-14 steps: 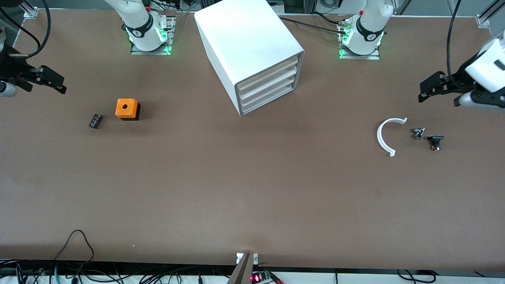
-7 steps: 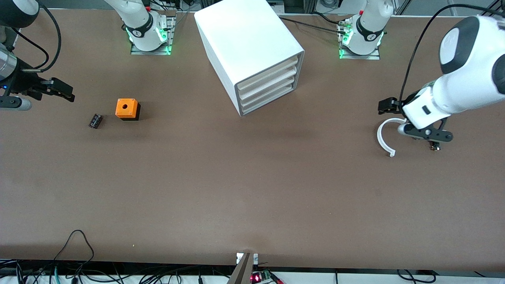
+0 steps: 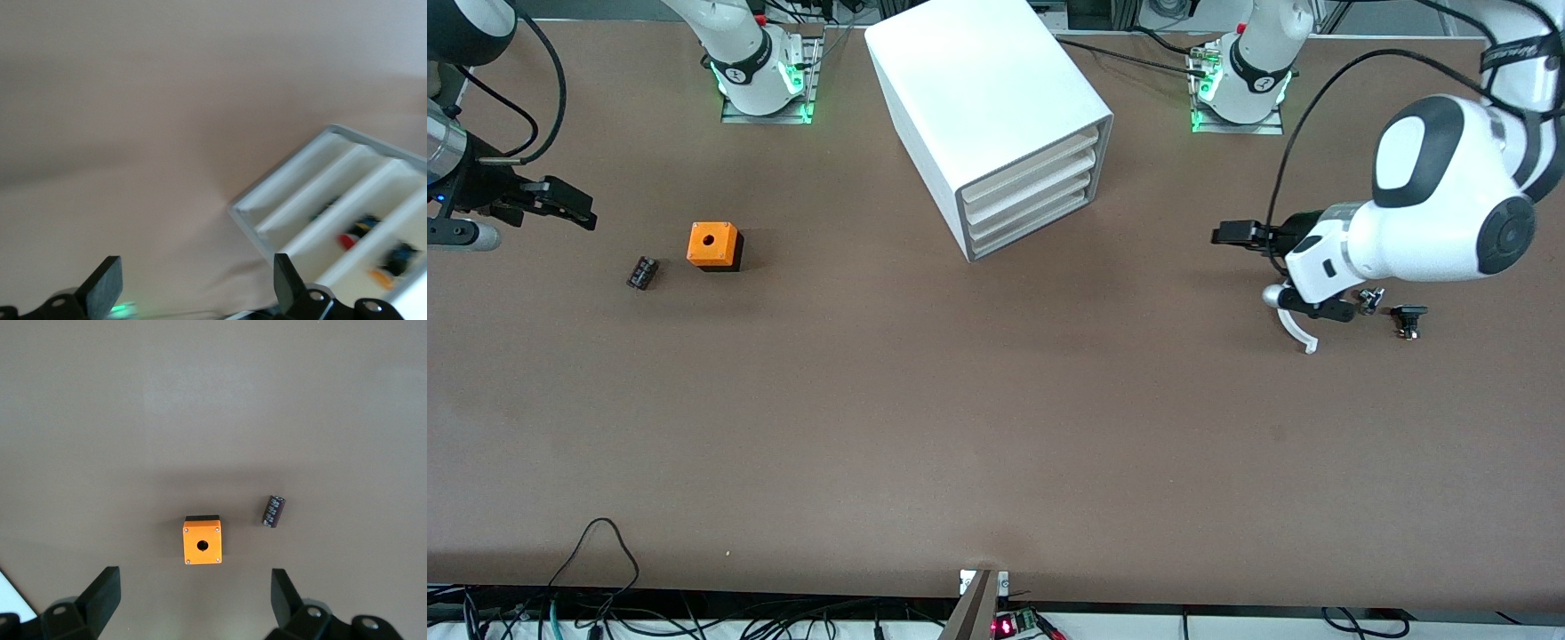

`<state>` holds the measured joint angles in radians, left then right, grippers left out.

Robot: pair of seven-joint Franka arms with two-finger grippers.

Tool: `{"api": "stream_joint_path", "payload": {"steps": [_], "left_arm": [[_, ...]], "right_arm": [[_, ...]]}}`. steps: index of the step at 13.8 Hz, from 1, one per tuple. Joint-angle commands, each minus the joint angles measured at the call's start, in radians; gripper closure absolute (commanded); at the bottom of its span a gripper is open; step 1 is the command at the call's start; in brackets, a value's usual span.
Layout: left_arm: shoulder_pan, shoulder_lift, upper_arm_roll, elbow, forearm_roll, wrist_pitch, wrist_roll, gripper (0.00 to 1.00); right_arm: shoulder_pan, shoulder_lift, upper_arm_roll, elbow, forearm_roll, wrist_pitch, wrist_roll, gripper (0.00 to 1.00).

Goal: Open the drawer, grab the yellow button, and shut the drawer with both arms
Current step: 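Move the left gripper toward the cabinet's drawer handle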

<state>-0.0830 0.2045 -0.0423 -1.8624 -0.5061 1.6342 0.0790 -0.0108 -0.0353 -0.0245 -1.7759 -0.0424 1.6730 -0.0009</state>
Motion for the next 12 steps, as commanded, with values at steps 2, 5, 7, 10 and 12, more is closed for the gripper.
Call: {"api": "stream_joint_path", "payload": {"steps": [2,5,7,10,12], "left_arm": [[-0.001,0.01,-0.03,-0.145,-0.221,0.076,0.158,0.0],[-0.003,0.027,-0.096,-0.225,-0.354,0.075,0.263,0.0],[-0.003,0.027,-0.146,-0.279,-0.432,0.075,0.286,0.0],[-0.003,0.029,-0.188,-0.345,-0.546,0.075,0.33,0.05],[-0.004,0.036,-0.192,-0.353,-0.554,0.073,0.338,0.08]], "right_arm": [[0.005,0.008,0.014,0.023,0.015,-0.019,-0.007,0.0],[0.028,0.003,0.023,0.027,0.015,-0.019,-0.007,0.0],[0.028,0.005,0.023,0.027,0.015,-0.019,-0.011,0.0],[0.028,0.006,0.023,0.027,0.018,-0.041,-0.004,0.0],[0.026,0.006,0.021,0.029,0.039,-0.045,-0.001,0.0]]}}
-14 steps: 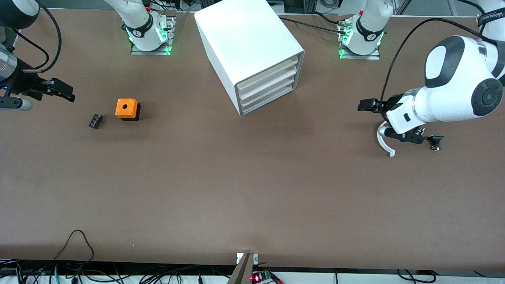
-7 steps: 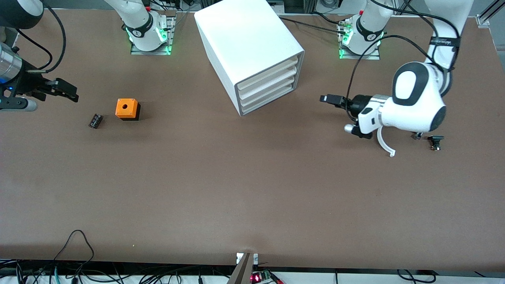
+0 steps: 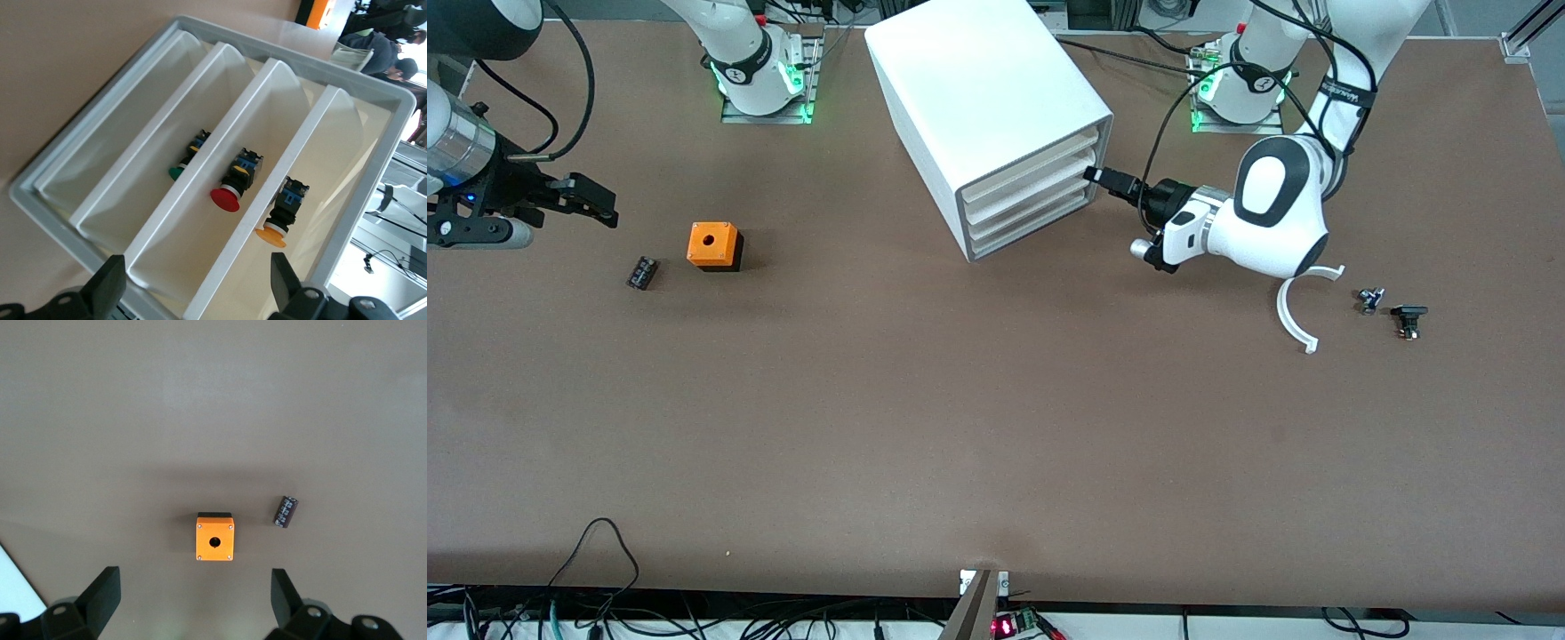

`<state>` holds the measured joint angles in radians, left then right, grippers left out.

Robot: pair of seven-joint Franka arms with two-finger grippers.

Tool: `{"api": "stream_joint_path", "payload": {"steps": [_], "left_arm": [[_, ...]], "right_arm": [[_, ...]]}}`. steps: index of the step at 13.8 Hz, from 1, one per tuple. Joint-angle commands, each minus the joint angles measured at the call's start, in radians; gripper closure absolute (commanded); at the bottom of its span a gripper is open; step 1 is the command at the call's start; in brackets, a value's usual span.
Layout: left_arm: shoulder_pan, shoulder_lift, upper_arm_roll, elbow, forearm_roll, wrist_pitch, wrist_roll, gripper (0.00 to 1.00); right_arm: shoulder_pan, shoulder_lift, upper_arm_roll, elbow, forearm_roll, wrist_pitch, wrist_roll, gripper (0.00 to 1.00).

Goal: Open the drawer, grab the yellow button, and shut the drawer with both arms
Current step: 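Move the left gripper toward the cabinet's drawer handle, then pull the drawer open with the left gripper while the right gripper approaches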

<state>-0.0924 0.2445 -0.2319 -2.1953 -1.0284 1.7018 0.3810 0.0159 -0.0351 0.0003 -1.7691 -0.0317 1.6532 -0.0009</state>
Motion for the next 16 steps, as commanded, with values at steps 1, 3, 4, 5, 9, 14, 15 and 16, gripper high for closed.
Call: {"api": "stream_joint_path", "payload": {"steps": [1,3,4,5,9,14,15,16], "left_arm": [[0.0,-0.002,-0.013,-0.024,-0.033,0.005,0.036,0.08],[-0.001,-0.001,-0.058,-0.053,-0.074,0.01,0.039,0.09],[-0.001,0.001,-0.075,-0.06,-0.093,0.013,0.038,0.1],[-0.001,0.001,-0.078,-0.061,-0.094,0.019,0.038,0.12],[-0.006,0.001,-0.086,-0.075,-0.094,0.021,0.039,0.33],[-0.006,0.003,-0.104,-0.08,-0.094,0.033,0.036,0.99],[-0.006,0.003,-0.104,-0.078,-0.093,0.035,0.036,1.0],[-0.006,0.001,-0.103,-0.078,-0.09,0.041,0.036,1.0]], "right_arm": [[-0.001,0.007,-0.005,0.022,0.036,-0.026,-0.001,0.0],[-0.002,0.007,-0.006,0.022,0.038,-0.026,-0.004,0.0],[-0.001,0.007,-0.006,0.023,0.038,-0.026,-0.002,0.0],[-0.001,0.009,-0.006,0.03,0.036,-0.026,-0.005,0.0],[0.006,0.009,-0.002,0.036,0.035,-0.036,-0.06,0.0],[0.036,0.009,0.007,0.056,0.027,-0.035,-0.149,0.0],[0.032,0.011,0.006,0.057,0.032,-0.035,-0.152,0.0],[0.032,0.012,0.006,0.057,0.035,-0.036,-0.172,0.0]]}}
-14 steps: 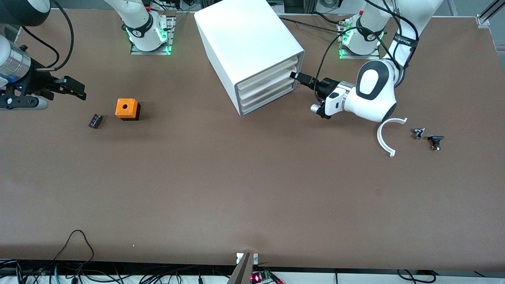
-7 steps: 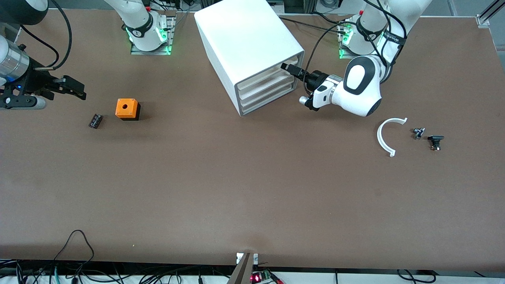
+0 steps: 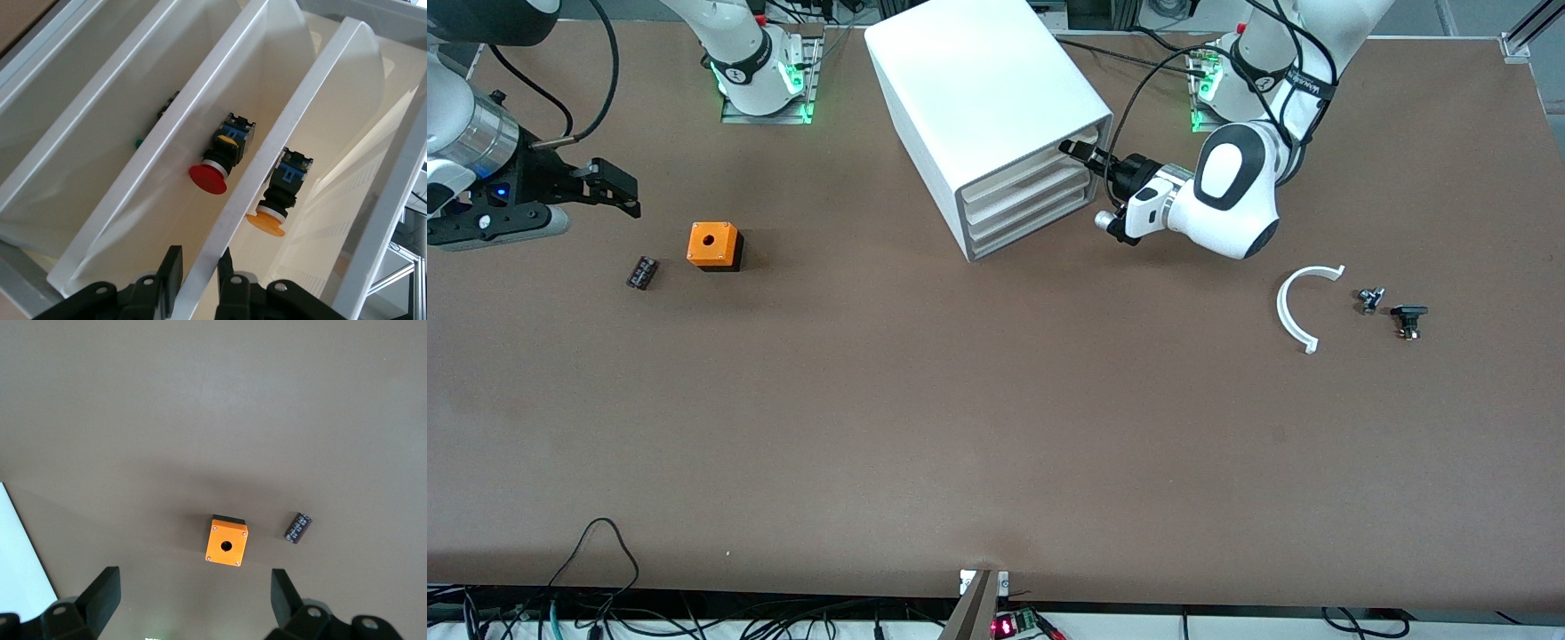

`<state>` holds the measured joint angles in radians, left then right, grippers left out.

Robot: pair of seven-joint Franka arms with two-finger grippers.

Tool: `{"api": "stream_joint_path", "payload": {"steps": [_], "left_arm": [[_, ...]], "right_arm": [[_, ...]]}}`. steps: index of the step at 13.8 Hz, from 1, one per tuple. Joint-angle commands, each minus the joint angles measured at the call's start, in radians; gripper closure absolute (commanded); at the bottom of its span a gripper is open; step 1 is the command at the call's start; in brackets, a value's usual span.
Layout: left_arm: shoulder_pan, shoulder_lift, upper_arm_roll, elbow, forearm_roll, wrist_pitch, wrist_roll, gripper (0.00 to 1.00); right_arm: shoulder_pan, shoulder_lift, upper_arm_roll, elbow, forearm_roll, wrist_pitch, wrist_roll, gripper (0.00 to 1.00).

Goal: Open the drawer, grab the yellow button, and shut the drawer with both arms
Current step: 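Pull the drawer open with the left gripper while the right gripper approaches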

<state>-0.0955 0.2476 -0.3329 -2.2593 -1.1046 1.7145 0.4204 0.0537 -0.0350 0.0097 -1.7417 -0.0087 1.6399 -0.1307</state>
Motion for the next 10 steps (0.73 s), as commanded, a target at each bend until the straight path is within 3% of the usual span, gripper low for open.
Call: {"api": "stream_joint_path", "payload": {"steps": [1,4,8,10], "left_arm": [[0.002,-0.002,0.002,-0.012,-0.011,0.049,-0.006,1.0],[0.03,-0.02,0.049,0.004,-0.003,0.215,-0.006,1.0],[0.031,-0.016,0.109,0.052,-0.003,0.368,-0.005,1.0],[0.031,-0.013,0.132,0.084,-0.003,0.405,-0.005,1.0]], "right_arm": [[-0.003,0.035,-0.004,0.03,0.012,-0.026,-0.1,0.0],[-0.006,0.098,-0.005,0.036,0.001,-0.006,-0.256,0.0],[0.001,0.187,-0.001,0.056,0.016,0.052,-0.256,0.0],[0.064,0.231,-0.001,0.08,0.015,0.078,-0.285,0.0]]}}
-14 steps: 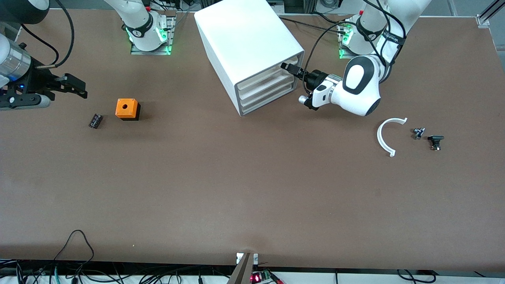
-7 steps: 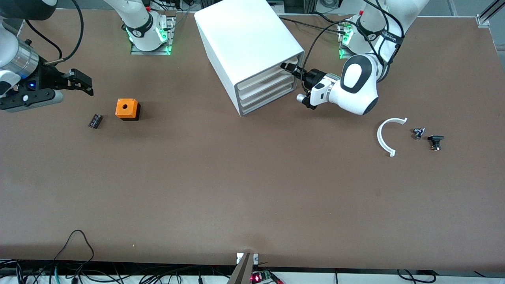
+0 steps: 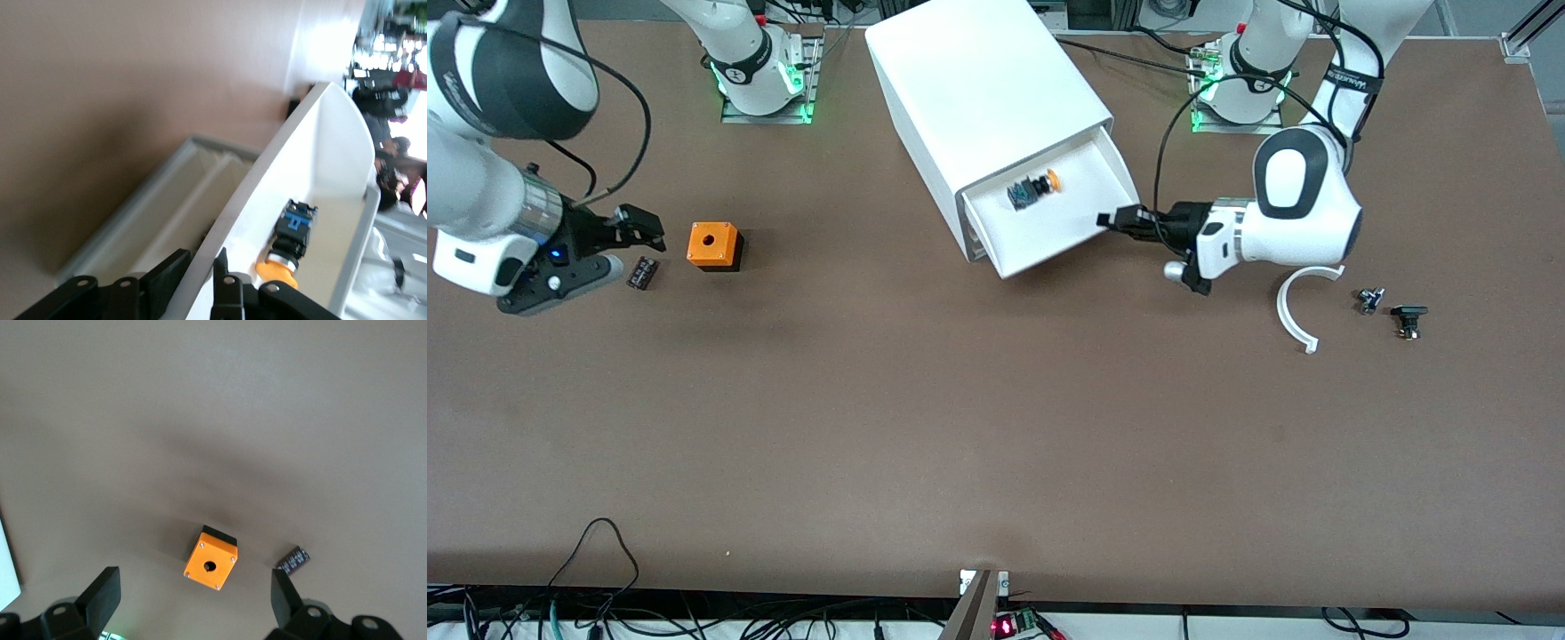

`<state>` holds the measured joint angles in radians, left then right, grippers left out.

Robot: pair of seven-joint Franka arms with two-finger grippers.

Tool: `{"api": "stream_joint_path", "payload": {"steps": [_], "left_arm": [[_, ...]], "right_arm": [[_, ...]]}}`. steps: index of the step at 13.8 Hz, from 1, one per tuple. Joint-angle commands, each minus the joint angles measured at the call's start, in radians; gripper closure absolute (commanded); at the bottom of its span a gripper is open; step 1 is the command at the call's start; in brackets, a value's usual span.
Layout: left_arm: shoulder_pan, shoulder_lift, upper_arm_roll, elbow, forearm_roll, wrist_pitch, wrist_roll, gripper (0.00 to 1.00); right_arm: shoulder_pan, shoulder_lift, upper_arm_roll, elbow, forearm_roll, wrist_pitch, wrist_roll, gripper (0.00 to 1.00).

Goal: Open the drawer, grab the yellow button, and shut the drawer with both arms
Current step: 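Pull the drawer open with the left gripper while the right gripper approaches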

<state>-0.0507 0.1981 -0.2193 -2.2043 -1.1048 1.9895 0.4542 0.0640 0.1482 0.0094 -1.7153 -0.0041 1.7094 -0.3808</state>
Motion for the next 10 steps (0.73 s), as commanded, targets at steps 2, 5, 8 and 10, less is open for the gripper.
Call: {"api": "stream_joint_path", "payload": {"steps": [2,5,8,10], "left_arm": [[-0.014,0.043,0.031,0.055,-0.003,0.147,-0.039,0.75],[-0.012,0.032,0.034,0.058,-0.004,0.181,-0.045,0.0],[-0.009,0.02,0.038,0.058,-0.003,0.196,-0.042,0.0],[-0.002,0.02,0.054,0.069,0.009,0.198,-0.04,0.0]], "right_arm": [[0.109,0.118,0.0,0.103,0.01,0.033,-0.105,0.0],[0.184,0.201,0.044,0.207,0.129,0.042,-0.203,0.0],[0.214,0.313,0.159,0.383,0.205,0.044,-0.295,0.0],[0.252,0.364,0.187,0.46,0.211,0.044,-0.383,0.0]]}}
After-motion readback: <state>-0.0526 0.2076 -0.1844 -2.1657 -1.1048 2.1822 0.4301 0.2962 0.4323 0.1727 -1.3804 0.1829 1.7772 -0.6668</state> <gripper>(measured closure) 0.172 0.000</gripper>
